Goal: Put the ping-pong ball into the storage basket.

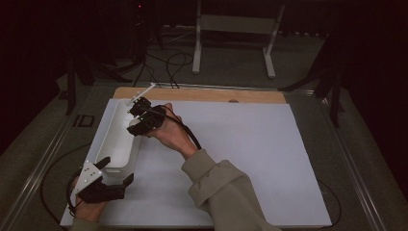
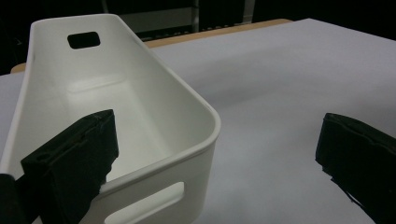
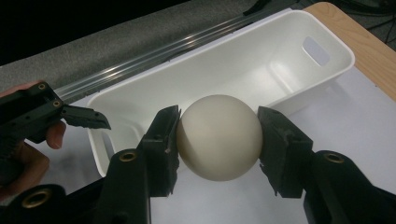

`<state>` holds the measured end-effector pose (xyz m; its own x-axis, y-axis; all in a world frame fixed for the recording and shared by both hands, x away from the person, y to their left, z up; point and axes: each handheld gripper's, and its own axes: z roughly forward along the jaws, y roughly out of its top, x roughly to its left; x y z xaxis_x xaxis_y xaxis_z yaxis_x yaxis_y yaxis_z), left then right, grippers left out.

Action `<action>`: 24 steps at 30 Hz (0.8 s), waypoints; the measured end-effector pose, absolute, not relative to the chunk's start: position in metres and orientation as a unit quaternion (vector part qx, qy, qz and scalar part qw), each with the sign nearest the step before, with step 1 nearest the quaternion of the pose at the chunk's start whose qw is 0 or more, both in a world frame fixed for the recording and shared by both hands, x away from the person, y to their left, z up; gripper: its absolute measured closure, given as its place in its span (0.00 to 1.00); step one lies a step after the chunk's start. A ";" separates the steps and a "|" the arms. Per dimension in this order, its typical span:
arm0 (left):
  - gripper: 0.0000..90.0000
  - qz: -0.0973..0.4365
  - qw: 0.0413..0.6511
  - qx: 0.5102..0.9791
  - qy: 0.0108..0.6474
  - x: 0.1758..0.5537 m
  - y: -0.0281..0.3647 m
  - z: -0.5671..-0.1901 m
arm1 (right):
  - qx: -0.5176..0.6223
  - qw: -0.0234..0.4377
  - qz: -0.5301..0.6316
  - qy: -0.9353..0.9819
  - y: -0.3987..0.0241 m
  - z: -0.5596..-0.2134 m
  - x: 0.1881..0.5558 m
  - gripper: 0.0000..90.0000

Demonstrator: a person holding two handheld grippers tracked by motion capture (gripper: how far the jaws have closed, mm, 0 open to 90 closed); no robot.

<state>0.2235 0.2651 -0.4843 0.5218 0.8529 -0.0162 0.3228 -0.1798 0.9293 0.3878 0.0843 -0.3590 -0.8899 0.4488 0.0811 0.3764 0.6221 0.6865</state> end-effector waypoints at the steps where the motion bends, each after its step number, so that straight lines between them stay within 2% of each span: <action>1: 0.00 0.269 0.493 0.720 0.409 0.223 0.265 -0.484 | 0.230 0.049 0.369 0.899 0.086 -0.359 0.387 0.56; 24: 0.00 0.268 0.494 0.719 0.409 0.224 0.265 -0.484 | 0.230 0.045 0.369 0.899 0.101 -0.361 0.389 0.56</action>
<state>0.2235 0.2654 -0.4842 0.5224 0.8525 -0.0178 0.3235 -0.1789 0.9292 0.3893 0.1011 -0.3607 -0.8901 0.4472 0.0882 0.3803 0.6220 0.6845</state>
